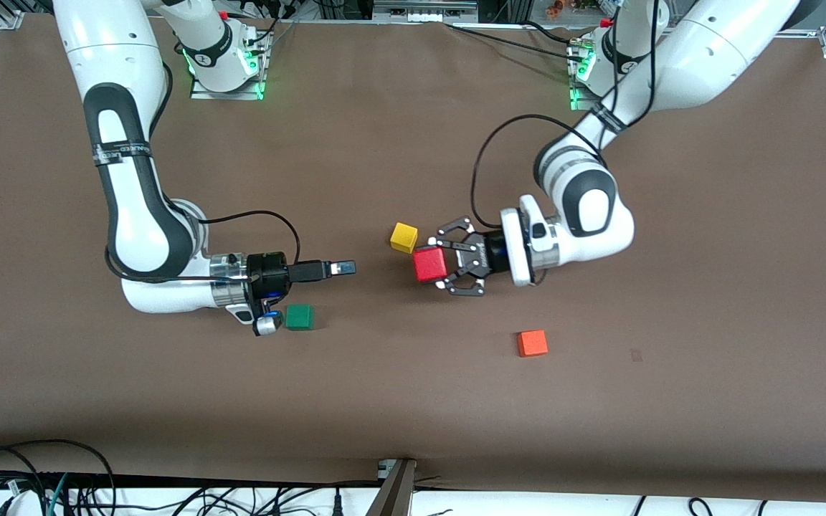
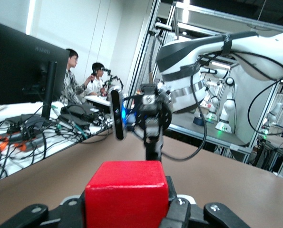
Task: Pass red block to right arm, stack on blue
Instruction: 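Bring the red cube between the right gripper's open fingers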
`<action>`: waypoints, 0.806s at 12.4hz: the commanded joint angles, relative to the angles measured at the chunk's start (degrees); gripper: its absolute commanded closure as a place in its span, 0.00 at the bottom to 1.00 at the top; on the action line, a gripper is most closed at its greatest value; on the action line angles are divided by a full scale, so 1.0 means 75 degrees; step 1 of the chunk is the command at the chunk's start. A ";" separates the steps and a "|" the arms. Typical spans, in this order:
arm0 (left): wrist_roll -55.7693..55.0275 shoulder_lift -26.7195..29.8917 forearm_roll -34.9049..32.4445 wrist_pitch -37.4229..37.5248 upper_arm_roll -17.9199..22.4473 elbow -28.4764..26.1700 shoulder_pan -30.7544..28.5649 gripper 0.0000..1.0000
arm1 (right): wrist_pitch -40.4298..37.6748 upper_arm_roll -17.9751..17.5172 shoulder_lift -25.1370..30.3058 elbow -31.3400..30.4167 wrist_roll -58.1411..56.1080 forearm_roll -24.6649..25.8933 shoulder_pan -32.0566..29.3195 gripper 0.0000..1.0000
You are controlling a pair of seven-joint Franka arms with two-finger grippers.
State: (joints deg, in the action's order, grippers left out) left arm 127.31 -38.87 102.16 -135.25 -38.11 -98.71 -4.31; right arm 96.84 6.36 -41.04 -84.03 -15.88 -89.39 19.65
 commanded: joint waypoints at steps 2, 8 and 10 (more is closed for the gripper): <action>0.0732 -0.0115 0.1003 -0.0072 0.0088 0.0374 0.0433 1.00 | 0.0271 0.0031 0.0035 -0.0268 -0.0483 -0.0549 0.0250 0.00; 0.0744 -0.0115 0.1225 -0.0072 0.0100 0.0434 0.0493 1.00 | 0.0435 0.0019 0.0093 -0.0410 -0.0555 -0.0960 0.0496 0.00; 0.0744 -0.0115 0.1273 -0.0072 0.0100 0.0434 0.0527 1.00 | 0.0540 0.0019 0.0128 -0.0398 -0.0543 -0.0984 0.0543 0.00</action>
State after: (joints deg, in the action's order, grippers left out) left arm 130.91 -38.90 109.35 -135.47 -37.56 -97.07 -1.34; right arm 99.36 6.34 -41.26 -85.76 -18.66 -95.04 22.92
